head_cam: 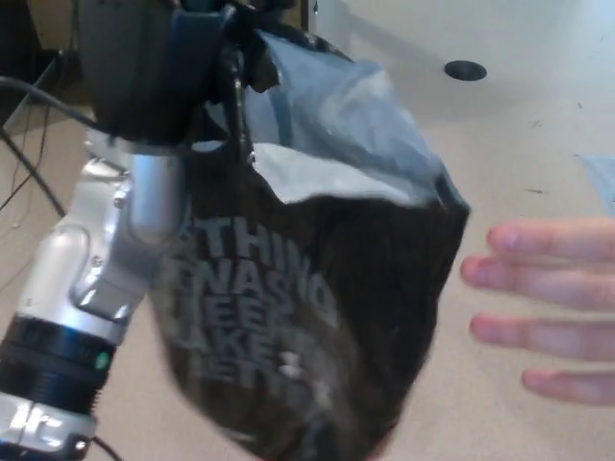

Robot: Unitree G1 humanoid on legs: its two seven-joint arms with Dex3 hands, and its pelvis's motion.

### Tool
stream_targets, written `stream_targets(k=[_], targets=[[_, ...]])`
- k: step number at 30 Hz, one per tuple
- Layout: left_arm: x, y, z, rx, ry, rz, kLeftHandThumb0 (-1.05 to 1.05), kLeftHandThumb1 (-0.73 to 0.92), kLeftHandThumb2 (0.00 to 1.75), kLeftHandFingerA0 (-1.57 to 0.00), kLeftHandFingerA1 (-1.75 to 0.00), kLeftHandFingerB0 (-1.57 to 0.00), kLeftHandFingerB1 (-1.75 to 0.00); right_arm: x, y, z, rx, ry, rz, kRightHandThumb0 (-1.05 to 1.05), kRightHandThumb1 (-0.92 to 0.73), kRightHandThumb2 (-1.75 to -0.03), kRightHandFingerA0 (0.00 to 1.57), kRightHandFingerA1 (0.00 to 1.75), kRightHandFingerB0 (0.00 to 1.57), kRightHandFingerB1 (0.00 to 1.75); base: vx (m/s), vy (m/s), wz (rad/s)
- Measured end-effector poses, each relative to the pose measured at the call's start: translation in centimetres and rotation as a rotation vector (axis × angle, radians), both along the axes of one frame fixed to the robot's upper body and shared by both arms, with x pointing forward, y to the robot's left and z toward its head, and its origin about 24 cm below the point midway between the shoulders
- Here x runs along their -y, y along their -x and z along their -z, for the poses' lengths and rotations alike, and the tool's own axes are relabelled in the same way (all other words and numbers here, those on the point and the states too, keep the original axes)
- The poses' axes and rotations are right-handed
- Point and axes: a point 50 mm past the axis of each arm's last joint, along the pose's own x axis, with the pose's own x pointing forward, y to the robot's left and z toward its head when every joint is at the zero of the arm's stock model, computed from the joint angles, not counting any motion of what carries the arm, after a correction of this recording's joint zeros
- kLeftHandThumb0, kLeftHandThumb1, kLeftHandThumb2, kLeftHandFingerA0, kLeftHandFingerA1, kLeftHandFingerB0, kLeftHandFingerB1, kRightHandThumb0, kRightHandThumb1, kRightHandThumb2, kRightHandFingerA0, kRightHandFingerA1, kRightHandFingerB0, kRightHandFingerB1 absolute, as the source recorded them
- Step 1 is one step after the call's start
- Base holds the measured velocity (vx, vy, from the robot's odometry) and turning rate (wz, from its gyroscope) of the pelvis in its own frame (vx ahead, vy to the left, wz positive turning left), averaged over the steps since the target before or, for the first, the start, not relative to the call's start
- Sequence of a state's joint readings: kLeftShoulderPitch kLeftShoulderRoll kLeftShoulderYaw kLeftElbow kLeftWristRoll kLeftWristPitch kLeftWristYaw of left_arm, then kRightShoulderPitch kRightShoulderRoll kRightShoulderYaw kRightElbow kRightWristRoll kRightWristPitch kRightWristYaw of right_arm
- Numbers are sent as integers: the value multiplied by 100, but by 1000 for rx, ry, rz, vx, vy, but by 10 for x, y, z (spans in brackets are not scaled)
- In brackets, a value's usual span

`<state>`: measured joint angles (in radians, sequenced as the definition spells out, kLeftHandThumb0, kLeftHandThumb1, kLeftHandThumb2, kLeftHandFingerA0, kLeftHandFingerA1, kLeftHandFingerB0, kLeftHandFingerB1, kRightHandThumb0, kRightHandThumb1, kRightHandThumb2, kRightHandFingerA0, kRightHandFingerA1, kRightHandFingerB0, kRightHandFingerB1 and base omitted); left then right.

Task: A person is holding a plastic bag and the robot extends its left hand to grab the bag by hooking its thumb into the holes at the top and brings its hand down by its side. Then it extends its arm again to hand the plastic bag back to the person.

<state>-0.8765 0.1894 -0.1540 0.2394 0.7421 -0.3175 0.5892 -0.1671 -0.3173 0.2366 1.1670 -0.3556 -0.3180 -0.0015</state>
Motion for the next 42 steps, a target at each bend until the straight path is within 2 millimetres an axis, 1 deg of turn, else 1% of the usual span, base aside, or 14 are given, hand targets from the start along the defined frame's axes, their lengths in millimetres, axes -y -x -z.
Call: stream_targets(k=[5, 6, 8, 11, 12, 23, 24, 25, 26, 27, 31, 36, 37, 42], targets=[[26, 4, -16, 35, 7, 67, -15, 70, 67, -94, -173, -72, -147, 0, 0, 0, -6, 7, -6, -30, -69, -61, 63, 44, 55, 39, 0, 0, 0], [33, 6, -21, 50, 4, 82, -10, 66, 86, -93, -172, -77, -140, 0, 0, 1, -8, 8, -8, -29, -69, -61, 63, 44, 55, 39, 0, 0, 0], [41, 8, -26, 71, -7, 91, -11, 69, 83, -94, -172, -76, -141, 0, 0, 1, -11, 12, -10, -30, -69, -61, 63, 44, 55, 39, 0, 0, 0], [45, 10, -33, 97, -17, 91, -12, 74, 72, -93, -172, -72, -143, 0, 0, 1, -13, 16, -9, -29, -68, -61, 62, 44, 55, 39, 0, 0, 0], [45, 10, -34, 101, -19, 89, -14, 59, 91, -128, -145, -84, -122, 0, 0, 0, -12, 16, -9, -30, -68, -61, 63, 45, 55, 40, 0, 0, 0], [44, 10, -35, 106, -26, 86, -19, 57, 95, -124, -138, -85, -115, 1, -2, -1, -1, 14, -3, -29, -68, -61, 64, 45, 56, 40, 0, 0, 0], [44, 10, -35, 106, -24, 88, -22, 74, 61, -90, -148, -75, -82, 1, -2, -1, 0, 14, -3, -29, -68, -61, 64, 45, 55, 40, 0, 0, 0], [45, 11, -35, 107, -23, 90, -22, 74, 61, -90, -148, -75, -82, 1, -2, -1, 0, 14, -2, -29, -68, -61, 64, 45, 55, 40, 0, 0, 0], [46, 12, -36, 104, -21, 95, -57, 49, 72, -20, -42, -12, -37, 1, -2, -1, 1, 14, -1, -29, -68, -60, 63, 45, 55, 40, 0, 0, 0], [47, 14, -38, 99, -26, 99, -63, 41, 76, -4, -42, -3, -22, 1, -2, -1, 1, 13, -1, -29, -68, -61, 63, 45, 55, 40, 0, 0, 0], [50, 18, -40, 70, -53, 99, -79, 47, 82, 0, 0, 0, 0, 0, -2, -1, 2, 12, 0, -29, -68, -61, 63, 46, 54, 39, 0, 0, 0], [51, 20, -41, 22, -90, 96, -73, 42, 82, 0, 0, 0, -3, 0, -3, -2, 4, 10, -2, -29, -68, -61, 63, 46, 55, 40, 0, 0, 0], [52, 20, -41, 11, -98, 96, -86, 45, 58, 0, 0, 0, 0, 0, -3, -1, 4, 10, -2, -28, -68, -61, 63, 46, 55, 40, 0, 0, 0], [54, 22, -43, -30, -144, 93, -90, 48, 55, 0, 0, 0, 0, -1, -3, -1, 4, 9, -2, -29, -68, -61, 64, 46, 55, 40, 0, 0, 0]])
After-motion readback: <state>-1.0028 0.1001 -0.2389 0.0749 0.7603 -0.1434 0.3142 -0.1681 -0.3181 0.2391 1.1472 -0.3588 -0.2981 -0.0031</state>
